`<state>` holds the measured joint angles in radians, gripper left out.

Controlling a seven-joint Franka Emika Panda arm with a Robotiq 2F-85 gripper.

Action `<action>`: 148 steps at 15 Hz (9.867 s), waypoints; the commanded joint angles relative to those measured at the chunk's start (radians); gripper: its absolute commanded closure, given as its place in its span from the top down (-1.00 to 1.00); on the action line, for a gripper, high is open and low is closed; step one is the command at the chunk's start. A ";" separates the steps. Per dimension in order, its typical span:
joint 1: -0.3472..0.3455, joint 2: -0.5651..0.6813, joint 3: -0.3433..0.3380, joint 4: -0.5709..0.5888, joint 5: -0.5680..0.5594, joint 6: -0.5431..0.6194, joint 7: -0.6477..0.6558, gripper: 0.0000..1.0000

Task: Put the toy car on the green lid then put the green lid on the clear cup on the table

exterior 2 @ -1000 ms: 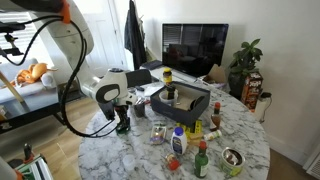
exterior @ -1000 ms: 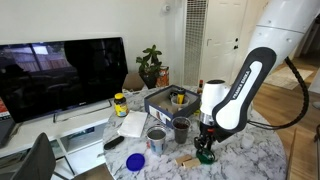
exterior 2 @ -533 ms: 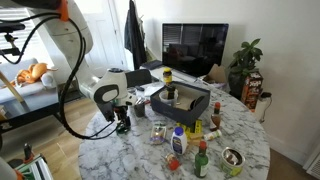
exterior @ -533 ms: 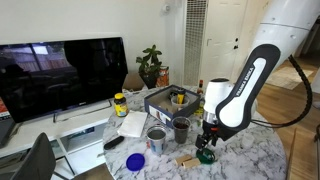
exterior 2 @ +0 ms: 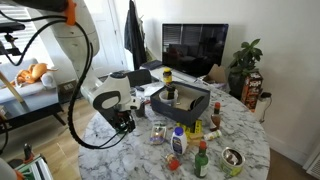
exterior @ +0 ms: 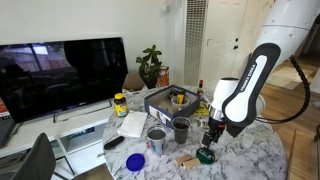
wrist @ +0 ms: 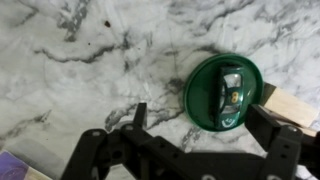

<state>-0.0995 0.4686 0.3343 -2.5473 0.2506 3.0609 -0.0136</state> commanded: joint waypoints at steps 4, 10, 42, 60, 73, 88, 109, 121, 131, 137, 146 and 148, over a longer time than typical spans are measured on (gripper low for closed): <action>-0.138 0.047 0.070 -0.002 -0.050 0.001 -0.119 1.00; -0.086 0.065 0.024 0.003 -0.091 -0.010 -0.101 0.70; 0.081 0.084 -0.096 0.059 -0.094 -0.022 0.030 -0.91; 0.274 -0.229 -0.307 -0.044 -0.212 -0.378 0.210 -0.99; 0.257 -0.349 -0.257 0.172 -0.257 -0.653 0.389 -0.99; 0.302 -0.157 -0.304 0.332 -0.298 -0.494 0.600 -0.99; 0.361 -0.099 -0.378 0.335 -0.337 -0.401 0.731 -0.99; 0.366 -0.106 -0.378 0.340 -0.341 -0.403 0.732 -0.96; 0.366 -0.101 -0.375 0.342 -0.336 -0.405 0.729 -0.39; 0.366 -0.112 -0.379 0.335 -0.339 -0.405 0.733 0.38; 0.361 -0.127 -0.397 0.319 -0.338 -0.426 0.754 0.55; 0.359 -0.133 -0.400 0.314 -0.338 -0.424 0.760 0.56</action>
<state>0.2510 0.3576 -0.0520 -2.2078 -0.0687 2.6454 0.7120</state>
